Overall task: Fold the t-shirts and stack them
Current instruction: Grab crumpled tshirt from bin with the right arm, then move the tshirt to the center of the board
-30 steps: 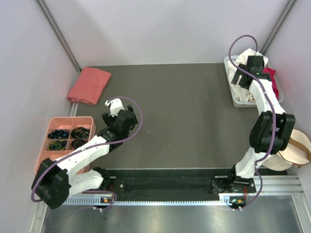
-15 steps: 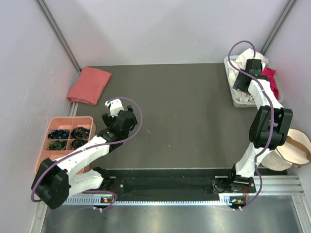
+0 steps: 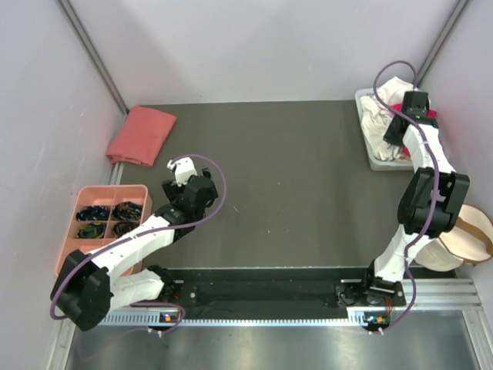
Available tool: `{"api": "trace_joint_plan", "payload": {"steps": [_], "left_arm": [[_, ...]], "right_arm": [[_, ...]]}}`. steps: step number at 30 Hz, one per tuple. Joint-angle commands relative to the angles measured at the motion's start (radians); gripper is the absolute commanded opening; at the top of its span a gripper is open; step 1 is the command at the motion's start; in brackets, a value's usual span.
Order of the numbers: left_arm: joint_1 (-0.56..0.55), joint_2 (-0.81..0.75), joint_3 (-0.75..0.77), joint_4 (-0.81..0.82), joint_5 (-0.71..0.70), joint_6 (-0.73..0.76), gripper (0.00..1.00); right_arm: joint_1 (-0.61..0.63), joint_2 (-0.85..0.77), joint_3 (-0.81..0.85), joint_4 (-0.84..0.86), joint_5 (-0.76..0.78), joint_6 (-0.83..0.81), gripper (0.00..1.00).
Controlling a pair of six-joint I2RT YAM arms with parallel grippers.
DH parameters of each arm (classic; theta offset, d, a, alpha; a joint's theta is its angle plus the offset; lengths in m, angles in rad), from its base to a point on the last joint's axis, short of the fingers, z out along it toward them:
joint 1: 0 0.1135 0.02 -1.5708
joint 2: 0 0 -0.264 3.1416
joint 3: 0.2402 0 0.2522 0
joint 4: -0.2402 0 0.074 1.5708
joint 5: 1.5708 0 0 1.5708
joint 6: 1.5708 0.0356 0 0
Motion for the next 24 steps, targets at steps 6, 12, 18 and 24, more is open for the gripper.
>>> {"api": "trace_joint_plan", "payload": {"steps": [6, 12, 18, 24], "left_arm": [[0.001, 0.019, 0.011, 0.018, 0.019, -0.025, 0.99], [-0.001, 0.011, 0.004, 0.011, 0.031, -0.043, 0.99], [-0.001, 0.011, -0.016, 0.009, 0.062, -0.086, 0.99], [-0.001, 0.013, -0.024, -0.006, 0.079, -0.114, 0.99]], "right_arm": [[0.119, -0.122, 0.495, 0.01, -0.129, -0.101, 0.0], [0.242, -0.143, 0.585, 0.187, -0.139, -0.185, 0.0], [0.422, -0.03, 0.892, 0.126, -0.071, -0.321, 0.0], [0.55, -0.106, 0.88, 0.19, -0.108, -0.315, 0.0]]}}
